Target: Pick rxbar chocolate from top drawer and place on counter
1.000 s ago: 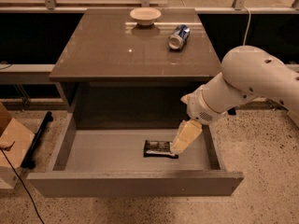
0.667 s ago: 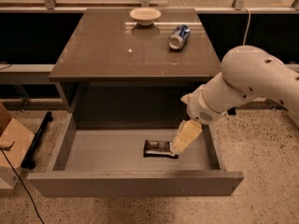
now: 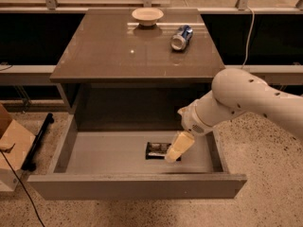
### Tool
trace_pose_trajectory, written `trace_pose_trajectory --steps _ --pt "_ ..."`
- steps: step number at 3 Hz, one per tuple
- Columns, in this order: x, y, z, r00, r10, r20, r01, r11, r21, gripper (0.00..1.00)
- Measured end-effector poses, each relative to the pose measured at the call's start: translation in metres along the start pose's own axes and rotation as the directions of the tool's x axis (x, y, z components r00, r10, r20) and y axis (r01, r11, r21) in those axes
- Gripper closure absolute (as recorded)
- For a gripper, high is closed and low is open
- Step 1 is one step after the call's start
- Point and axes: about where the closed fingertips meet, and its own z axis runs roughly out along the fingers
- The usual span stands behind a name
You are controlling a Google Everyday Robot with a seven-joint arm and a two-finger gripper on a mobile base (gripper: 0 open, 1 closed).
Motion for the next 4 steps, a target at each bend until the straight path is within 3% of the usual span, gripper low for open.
trace_pose_trajectory --steps 2,4 --pt "0.020 -0.009 0.083 0.997 0.045 0.067 -0.040 0.9968 -0.070 0.00" --pt "0.033 0.000 0.109 0.992 0.098 0.074 -0.091 0.9911 -0.098 0.00"
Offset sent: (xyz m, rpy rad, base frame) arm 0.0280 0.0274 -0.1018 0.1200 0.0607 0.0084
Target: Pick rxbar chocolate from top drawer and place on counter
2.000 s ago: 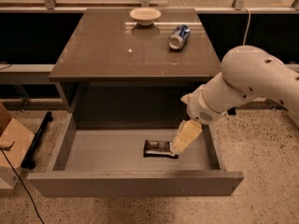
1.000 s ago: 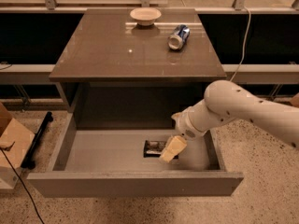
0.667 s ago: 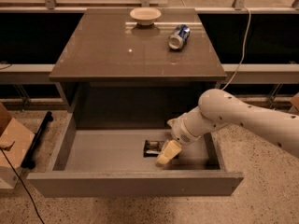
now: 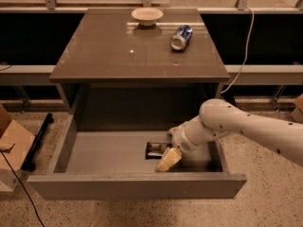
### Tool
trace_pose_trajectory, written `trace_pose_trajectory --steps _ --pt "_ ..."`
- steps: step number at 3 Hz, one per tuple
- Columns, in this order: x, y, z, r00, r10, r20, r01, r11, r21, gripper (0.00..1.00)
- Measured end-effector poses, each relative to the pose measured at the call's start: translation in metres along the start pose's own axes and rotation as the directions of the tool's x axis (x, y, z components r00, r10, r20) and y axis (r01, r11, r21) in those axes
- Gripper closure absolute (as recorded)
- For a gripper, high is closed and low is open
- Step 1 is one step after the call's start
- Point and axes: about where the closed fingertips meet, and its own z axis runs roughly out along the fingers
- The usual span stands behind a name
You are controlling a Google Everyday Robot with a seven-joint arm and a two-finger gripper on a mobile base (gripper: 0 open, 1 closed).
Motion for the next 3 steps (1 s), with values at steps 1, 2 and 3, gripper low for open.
trace_pose_trajectory --steps 1,2,3 --pt "0.0042 0.0069 0.0018 1.000 0.021 0.009 -0.021 0.9998 0.002 0.05" --pt "0.0092 0.0122 0.0067 0.999 0.045 0.018 -0.045 0.9990 -0.009 0.23" --pt "0.0111 0.0155 0.0098 0.998 0.059 0.023 -0.058 0.9981 -0.017 0.47"
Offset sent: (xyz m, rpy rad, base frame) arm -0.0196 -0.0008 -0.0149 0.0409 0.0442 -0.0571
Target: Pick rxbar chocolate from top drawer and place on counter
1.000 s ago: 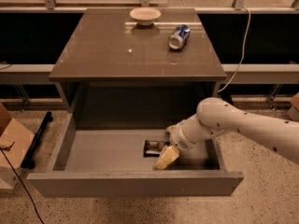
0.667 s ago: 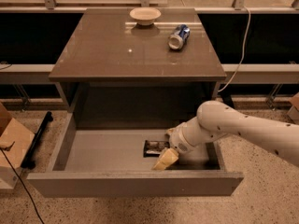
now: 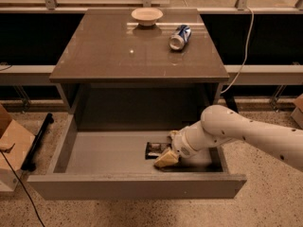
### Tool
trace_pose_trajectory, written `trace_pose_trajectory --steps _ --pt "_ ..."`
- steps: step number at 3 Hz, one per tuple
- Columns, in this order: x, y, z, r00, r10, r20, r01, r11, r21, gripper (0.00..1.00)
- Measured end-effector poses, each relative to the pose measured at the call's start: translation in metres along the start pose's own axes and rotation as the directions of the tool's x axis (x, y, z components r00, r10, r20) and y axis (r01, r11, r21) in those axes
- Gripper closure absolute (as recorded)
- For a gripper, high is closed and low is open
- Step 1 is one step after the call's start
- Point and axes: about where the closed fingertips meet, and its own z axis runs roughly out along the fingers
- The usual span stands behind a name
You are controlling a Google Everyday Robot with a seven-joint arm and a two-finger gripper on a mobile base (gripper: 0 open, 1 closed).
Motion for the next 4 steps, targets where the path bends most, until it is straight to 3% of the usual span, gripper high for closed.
trace_pose_trajectory --steps 2,4 --pt "-0.0049 0.0013 -0.0065 1.000 0.000 0.000 0.000 1.0000 0.000 0.99" --pt "-0.0065 0.0017 -0.0086 1.000 0.000 0.000 0.000 1.0000 0.000 1.00"
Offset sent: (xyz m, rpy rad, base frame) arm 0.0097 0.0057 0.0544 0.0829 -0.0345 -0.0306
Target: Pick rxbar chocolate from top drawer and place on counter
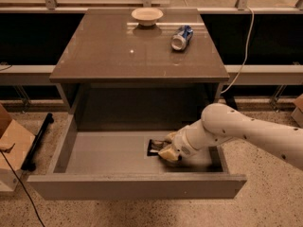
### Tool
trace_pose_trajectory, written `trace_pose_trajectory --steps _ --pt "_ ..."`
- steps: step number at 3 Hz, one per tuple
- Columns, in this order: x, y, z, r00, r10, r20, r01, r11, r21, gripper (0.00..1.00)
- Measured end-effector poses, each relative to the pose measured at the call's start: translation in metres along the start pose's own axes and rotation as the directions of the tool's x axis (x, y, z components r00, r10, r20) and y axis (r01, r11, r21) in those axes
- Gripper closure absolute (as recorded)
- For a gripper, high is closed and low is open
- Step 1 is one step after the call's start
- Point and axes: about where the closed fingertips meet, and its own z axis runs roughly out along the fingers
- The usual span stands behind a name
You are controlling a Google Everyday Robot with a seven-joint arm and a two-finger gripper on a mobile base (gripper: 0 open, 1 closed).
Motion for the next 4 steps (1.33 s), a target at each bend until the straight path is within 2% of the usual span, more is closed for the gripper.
trace_pose_trajectory --steps 4 --pt "-0.0010 0.0003 -0.0013 1.000 0.000 0.000 0.000 1.0000 0.000 1.00"
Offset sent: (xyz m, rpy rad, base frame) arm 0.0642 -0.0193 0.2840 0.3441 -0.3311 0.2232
